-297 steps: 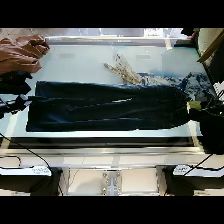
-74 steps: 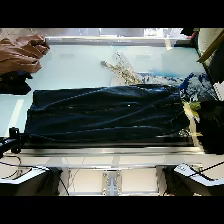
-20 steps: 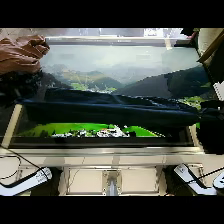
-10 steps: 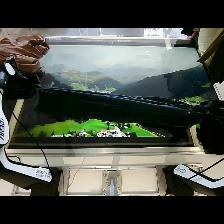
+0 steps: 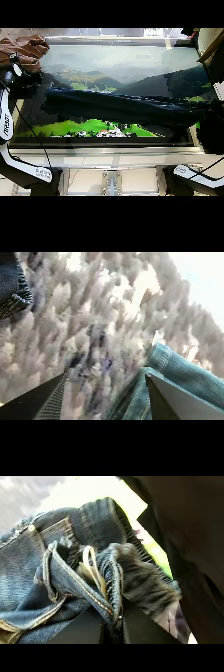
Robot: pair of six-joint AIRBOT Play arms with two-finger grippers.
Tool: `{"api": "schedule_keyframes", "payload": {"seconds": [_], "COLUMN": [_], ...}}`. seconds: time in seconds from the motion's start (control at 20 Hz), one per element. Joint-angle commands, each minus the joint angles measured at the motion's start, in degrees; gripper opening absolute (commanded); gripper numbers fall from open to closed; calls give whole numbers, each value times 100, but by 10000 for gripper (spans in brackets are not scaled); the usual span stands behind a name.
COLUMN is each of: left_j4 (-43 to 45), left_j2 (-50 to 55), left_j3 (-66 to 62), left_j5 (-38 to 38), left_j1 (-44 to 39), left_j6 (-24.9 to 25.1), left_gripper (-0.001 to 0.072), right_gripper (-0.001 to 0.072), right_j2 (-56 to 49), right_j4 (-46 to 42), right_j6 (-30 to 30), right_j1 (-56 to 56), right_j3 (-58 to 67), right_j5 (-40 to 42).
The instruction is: Fold the clothes and pants, and hang the long-sleeved shirts on hangers.
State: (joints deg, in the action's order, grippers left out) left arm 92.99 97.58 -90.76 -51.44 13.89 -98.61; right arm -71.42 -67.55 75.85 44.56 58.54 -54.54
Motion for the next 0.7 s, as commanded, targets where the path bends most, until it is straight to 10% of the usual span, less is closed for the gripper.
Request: {"api": "schedule_keyframes", "payload": {"seconds": [0.0,0.65], "left_j4": [-48,-822], "left_j2": [55,-39], "left_j3": [-4,-4], "left_j5": [188,415], "left_j1": [-33,208], "left_j6": [-28,-603], "left_gripper": [567,570], "right_gripper": [160,335], "right_j2": [-4,7], "right_j4": [118,-1209], "right_j6": [15,313], "right_j1": [-240,494], "right_j3": [0,835], "right_j5": [385,-1316]}}
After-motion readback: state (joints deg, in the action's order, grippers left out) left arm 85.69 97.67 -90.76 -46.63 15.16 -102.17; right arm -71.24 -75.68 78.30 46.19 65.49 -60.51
